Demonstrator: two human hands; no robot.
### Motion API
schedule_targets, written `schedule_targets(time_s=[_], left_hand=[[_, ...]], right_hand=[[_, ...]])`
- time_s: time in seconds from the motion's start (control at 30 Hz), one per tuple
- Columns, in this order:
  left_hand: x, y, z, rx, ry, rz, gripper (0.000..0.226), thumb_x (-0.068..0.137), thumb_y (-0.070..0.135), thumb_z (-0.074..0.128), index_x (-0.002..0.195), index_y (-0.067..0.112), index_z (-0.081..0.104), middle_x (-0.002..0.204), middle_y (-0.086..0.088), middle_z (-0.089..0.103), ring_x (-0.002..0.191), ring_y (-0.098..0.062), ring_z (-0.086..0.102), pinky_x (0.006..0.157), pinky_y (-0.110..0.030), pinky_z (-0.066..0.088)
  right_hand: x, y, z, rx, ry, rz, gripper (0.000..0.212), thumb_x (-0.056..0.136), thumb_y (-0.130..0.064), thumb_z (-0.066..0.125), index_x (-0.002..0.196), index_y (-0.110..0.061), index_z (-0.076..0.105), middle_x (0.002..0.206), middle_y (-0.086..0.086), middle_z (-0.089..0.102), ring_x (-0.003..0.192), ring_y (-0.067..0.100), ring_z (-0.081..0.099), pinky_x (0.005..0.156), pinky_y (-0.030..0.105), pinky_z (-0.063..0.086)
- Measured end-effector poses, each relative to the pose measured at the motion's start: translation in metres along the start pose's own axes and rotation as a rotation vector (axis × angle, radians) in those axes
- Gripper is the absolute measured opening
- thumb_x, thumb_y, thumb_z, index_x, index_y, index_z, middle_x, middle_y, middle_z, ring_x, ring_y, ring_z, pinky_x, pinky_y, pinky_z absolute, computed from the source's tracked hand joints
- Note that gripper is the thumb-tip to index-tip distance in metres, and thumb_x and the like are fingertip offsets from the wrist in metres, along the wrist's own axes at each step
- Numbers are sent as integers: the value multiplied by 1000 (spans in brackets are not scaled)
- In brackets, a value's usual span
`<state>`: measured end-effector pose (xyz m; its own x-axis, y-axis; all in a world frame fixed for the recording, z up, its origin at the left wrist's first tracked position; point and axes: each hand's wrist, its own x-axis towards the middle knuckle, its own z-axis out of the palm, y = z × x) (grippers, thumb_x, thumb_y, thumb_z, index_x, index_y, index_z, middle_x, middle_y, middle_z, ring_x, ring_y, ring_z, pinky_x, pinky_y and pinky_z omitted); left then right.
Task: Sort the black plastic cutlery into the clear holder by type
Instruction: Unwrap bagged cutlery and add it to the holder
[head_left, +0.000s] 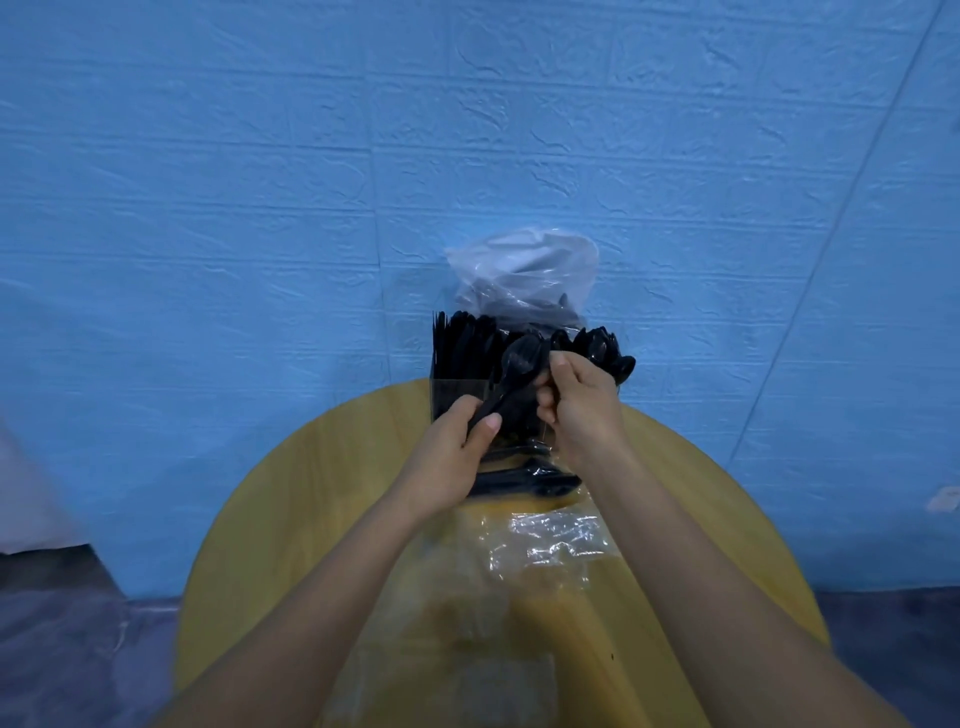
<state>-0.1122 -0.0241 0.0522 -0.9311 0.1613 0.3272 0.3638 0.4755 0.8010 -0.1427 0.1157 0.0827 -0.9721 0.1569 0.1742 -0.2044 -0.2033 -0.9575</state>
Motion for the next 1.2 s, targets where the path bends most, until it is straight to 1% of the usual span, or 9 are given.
schedule_targets(time_s=[0.17, 0.3, 0.47, 0.53, 0.63, 0.8, 0.93, 1.07, 1.2], left_hand=[[10, -17, -13, 70, 60, 8, 23, 100, 27, 39, 98, 6, 48, 66, 6, 43, 58, -9, 40, 51, -20, 30], [17, -22, -18, 30, 75, 38, 16, 100, 27, 38, 94, 16, 47, 67, 8, 44, 56, -3, 41, 51, -17, 31], [27, -35, -31, -145, 235, -92, 23, 101, 27, 32, 82, 16, 40, 65, 3, 41, 52, -3, 38, 48, -15, 32], [27, -44, -38, -94, 288, -129, 25, 102, 28, 31, 80, 17, 38, 65, 3, 41, 53, -8, 37, 46, -14, 31], [24, -55, -42, -104, 313, -139, 27, 102, 26, 30, 77, 18, 36, 64, 3, 38, 54, -10, 35, 45, -14, 30], [21, -57, -38, -116, 264, -112, 25, 101, 26, 32, 77, 21, 38, 64, 5, 37, 57, -10, 36, 55, -24, 30], [22, -52, -36, -152, 242, -86, 26, 101, 27, 33, 76, 23, 37, 64, 7, 36, 57, -9, 34, 56, -27, 30], [23, -48, -35, -168, 236, -71, 25, 101, 26, 34, 77, 28, 39, 63, 11, 38, 56, -5, 37, 57, -25, 30], [25, -46, -32, -144, 235, -58, 25, 101, 26, 35, 77, 26, 42, 66, 11, 42, 59, -5, 40, 60, -25, 33]], right_hand=[[20, -3, 16, -46, -100, 30, 27, 98, -25, 50, 77, -11, 59, 61, -1, 54, 51, 8, 49, 49, 20, 42], [32, 2, 30, -148, -98, -29, 23, 97, -14, 52, 75, -9, 58, 60, 0, 49, 52, 7, 48, 50, 17, 45], [56, 0, 36, -95, 94, -43, 25, 98, -14, 49, 74, -13, 55, 71, 1, 53, 54, 5, 50, 55, 19, 48], [65, -7, 34, -109, 197, -119, 23, 100, -15, 45, 77, -14, 50, 79, 3, 52, 49, 2, 51, 54, 16, 48], [70, -16, 33, -224, 257, -318, 15, 101, -15, 41, 88, -11, 45, 68, 0, 51, 47, 0, 54, 54, 19, 50], [70, -2, 47, -626, 108, -616, 9, 100, -13, 43, 92, -13, 46, 64, -5, 51, 62, 16, 60, 63, 39, 52], [73, 17, 56, -838, 2, -730, 6, 98, -8, 44, 100, -7, 50, 70, 12, 59, 66, 29, 60, 57, 39, 47], [77, 33, 62, -1023, -59, -733, 21, 96, -5, 47, 117, -4, 49, 70, 9, 54, 67, 16, 49, 47, 31, 33], [81, 39, 63, -1030, -78, -722, 21, 92, -2, 52, 110, 3, 63, 96, 15, 58, 91, 30, 56, 74, 34, 45]])
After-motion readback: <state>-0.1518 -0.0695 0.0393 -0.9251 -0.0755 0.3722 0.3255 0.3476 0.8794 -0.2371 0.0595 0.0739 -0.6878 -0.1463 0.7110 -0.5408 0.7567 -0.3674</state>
